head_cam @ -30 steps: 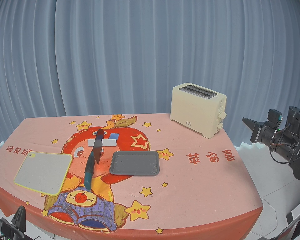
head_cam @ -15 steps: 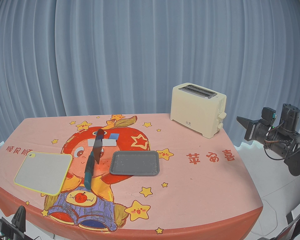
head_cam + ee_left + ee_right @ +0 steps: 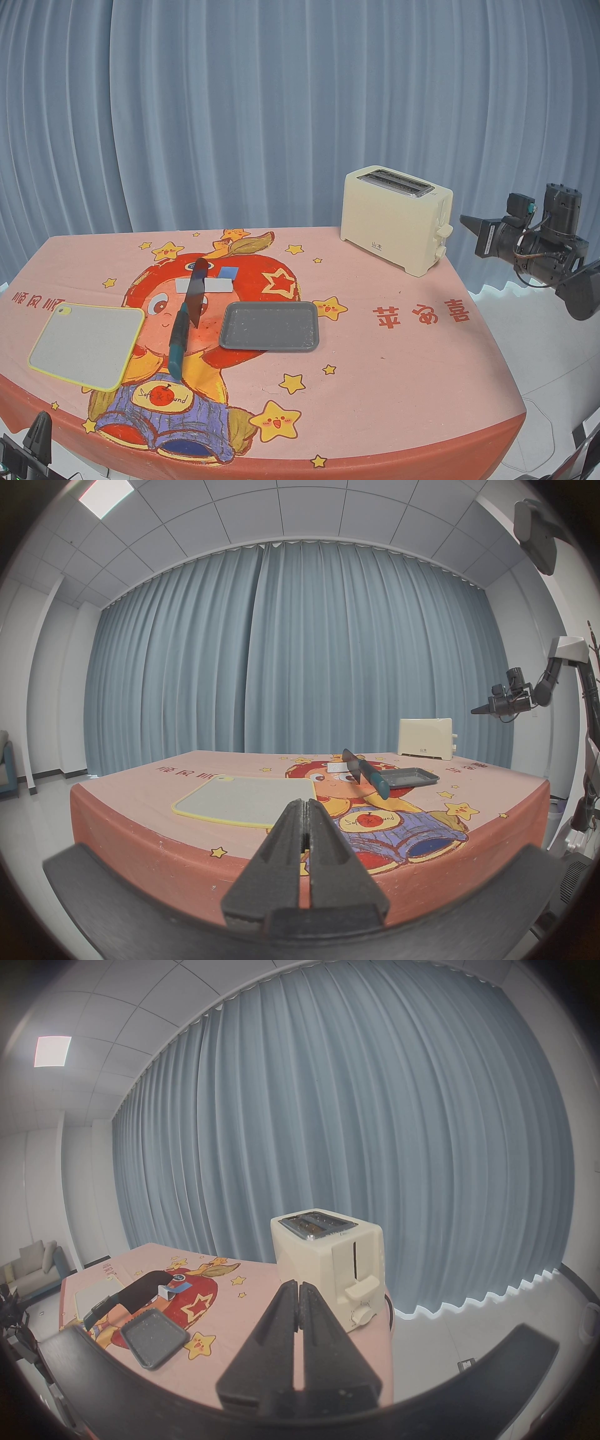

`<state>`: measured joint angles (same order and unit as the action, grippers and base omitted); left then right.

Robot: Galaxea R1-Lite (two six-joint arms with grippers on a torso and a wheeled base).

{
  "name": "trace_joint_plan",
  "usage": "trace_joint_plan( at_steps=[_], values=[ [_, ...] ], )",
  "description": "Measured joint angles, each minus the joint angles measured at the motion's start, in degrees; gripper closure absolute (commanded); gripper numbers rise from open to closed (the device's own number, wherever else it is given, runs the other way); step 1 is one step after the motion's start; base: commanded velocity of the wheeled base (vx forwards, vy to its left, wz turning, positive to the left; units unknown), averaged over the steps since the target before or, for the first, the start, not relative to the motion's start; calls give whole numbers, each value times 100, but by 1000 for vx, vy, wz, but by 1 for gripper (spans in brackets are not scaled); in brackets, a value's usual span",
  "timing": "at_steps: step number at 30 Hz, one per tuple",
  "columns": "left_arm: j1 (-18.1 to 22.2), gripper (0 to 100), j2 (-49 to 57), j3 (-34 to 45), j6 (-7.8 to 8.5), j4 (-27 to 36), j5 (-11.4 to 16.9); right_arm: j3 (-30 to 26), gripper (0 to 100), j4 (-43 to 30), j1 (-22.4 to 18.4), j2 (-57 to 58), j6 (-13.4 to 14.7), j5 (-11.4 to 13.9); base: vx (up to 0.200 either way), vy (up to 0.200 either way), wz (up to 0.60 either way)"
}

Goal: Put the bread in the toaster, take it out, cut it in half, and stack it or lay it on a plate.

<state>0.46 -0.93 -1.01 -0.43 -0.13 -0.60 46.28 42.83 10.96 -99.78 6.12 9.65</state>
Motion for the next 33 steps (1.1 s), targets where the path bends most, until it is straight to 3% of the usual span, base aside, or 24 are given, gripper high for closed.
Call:
trace_joint_plan(
  at_steps=[7, 33],
  values=[
    [0, 100, 0, 0, 0, 0, 0, 551, 100, -358, 1, -146, 6, 33, 0, 0, 0],
    [0, 100, 0, 0, 0, 0, 0, 490, 100, -350, -137, -269, -16, 33, 0, 0, 0]
  ],
)
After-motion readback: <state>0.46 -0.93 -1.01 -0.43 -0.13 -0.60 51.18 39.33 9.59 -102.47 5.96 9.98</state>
